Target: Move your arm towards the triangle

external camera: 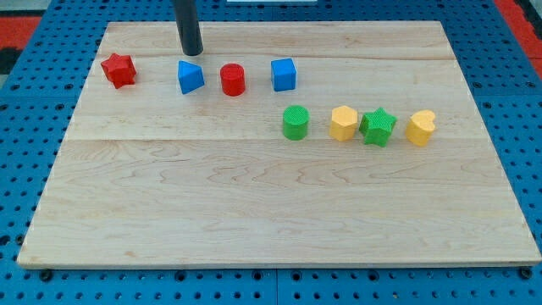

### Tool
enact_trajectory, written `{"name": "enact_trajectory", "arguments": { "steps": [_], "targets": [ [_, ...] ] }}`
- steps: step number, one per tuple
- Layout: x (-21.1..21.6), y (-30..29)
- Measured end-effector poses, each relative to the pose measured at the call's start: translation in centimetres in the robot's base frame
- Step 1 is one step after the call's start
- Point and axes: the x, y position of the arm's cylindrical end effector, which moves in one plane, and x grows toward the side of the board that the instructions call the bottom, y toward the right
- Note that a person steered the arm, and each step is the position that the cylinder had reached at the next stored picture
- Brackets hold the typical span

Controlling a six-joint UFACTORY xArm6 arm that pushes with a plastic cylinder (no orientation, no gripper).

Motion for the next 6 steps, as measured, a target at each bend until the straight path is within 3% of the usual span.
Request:
{"name": "enact_trajectory", "arguments": {
  "steps": [6],
  "targets": [
    [0.4,-3.7]
  ]
}}
